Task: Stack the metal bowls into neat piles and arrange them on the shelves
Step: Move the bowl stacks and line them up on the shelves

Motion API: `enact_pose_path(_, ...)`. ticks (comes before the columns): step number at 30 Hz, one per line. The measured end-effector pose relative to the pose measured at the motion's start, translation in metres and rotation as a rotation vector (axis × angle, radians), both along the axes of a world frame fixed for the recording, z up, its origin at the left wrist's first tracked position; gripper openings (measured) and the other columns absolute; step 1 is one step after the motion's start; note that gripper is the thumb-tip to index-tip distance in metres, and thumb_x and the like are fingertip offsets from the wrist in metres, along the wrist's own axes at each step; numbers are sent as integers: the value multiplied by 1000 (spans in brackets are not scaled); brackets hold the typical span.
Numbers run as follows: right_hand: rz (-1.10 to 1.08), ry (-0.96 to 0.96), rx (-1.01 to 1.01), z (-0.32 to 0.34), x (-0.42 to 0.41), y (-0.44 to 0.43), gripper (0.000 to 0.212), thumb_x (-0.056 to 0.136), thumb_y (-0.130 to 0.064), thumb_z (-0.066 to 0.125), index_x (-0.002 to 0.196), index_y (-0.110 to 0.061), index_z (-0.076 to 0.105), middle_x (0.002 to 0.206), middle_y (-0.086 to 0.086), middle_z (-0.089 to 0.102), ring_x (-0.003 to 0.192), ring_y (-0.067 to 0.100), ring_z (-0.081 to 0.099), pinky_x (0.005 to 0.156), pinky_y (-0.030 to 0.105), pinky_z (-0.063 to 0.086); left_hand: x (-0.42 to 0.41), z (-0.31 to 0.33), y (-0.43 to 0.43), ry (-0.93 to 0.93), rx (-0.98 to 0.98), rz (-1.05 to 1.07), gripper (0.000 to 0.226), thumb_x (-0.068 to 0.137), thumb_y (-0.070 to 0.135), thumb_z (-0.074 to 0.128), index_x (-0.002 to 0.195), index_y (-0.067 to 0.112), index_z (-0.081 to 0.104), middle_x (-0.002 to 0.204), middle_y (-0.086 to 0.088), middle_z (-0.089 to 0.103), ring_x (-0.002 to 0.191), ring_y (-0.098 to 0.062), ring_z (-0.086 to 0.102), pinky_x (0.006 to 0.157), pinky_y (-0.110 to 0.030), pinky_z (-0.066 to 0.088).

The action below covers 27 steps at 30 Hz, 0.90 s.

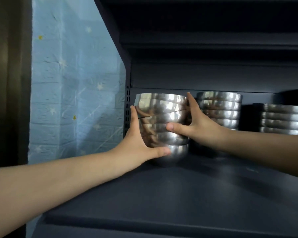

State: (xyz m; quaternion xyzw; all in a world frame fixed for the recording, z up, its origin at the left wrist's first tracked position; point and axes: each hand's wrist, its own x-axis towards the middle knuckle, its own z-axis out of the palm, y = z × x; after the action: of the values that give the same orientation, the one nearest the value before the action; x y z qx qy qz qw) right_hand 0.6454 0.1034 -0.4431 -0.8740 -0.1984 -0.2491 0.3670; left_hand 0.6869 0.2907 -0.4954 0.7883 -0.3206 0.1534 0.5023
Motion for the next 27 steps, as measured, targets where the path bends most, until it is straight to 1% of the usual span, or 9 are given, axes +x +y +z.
enact_pose_path(3, -22, -4, -5, -2, 0, -2, 128, 58, -61, 66, 149, -28, -18, 156, -16, 17, 136, -3, 18, 104, 18, 21, -8, -1, -2, 12, -41, 1, 129, 69, 37, 78, 137, 39, -32, 143, 22, 27, 131, 4, 27, 103, -16, 24)
enact_pose_path(6, -12, -33, 20, -6, 2, -1, 129, 57, -62, 66, 150, -27, -16, 155, -15, 20, 141, 2, 22, 110, 22, 24, -8, -1, -2, -10, -30, -18, 122, 74, 36, 73, 140, 35, -29, 131, 27, 31, 122, 10, 28, 96, -13, 23)
enact_pose_path(9, 13, -41, 18, -6, 4, -2, 129, 57, -63, 67, 150, -26, -14, 154, -15, 26, 139, 4, 27, 115, 30, 27, -6, -1, -1, -8, -16, -29, 123, 73, 39, 73, 139, 36, -31, 141, 24, 27, 132, 4, 27, 103, -16, 22)
enact_pose_path(13, 33, -38, 34, -7, 6, -4, 129, 59, -58, 66, 149, -22, -18, 155, -15, 20, 134, -4, 20, 105, 16, 22, -2, 1, -1, -55, 19, -36, 126, 70, 46, 73, 139, 35, -32, 138, 30, 19, 135, 6, 22, 106, -15, 19)
enact_pose_path(15, 20, -23, 28, -7, 10, -6, 128, 61, -58, 66, 149, -21, -20, 158, -12, 13, 140, 1, 16, 101, 15, 19, 5, 1, -2, -72, 45, -38, 130, 62, 60, 74, 141, 38, -27, 144, 30, 23, 135, 3, 28, 114, -24, 23)
enact_pose_path(18, -1, -16, 4, -6, 19, -9, 133, 56, -63, 65, 148, -21, -21, 160, -7, 6, 145, 8, 13, 105, 18, 18, 17, 0, -4, -71, 86, -26, 134, 50, 71, 72, 140, 44, -24, 148, 22, 31, 133, -2, 37, 115, -35, 28)
enact_pose_path(22, -25, -12, 27, -8, 38, -11, 139, 48, -69, 65, 147, -24, -22, 161, -2, 6, 146, 12, 13, 116, 30, 19, 25, 3, -12, -21, 142, 14, 124, 73, 47, 70, 138, 31, -34, 146, 23, 18, 137, 0, 24, 110, -18, 19)
enact_pose_path(25, -32, -12, 57, -8, 54, -14, 141, 47, -69, 67, 148, -23, -21, 161, -2, 7, 146, 11, 12, 117, 30, 18, 36, 7, -15, 11, 206, 50, 120, 78, 43, 67, 137, 27, -37, 150, 18, 13, 138, 0, 15, 106, -15, 17)
enact_pose_path(27, -34, -14, 72, -9, 62, -15, 142, 47, -68, 68, 148, -22, -21, 160, -2, 7, 146, 11, 11, 117, 30, 17, 46, 11, -18, 33, 244, 46, 118, 81, 41, 65, 136, 25, -38, 141, 22, 14, 128, 7, 12, 101, -12, 15)
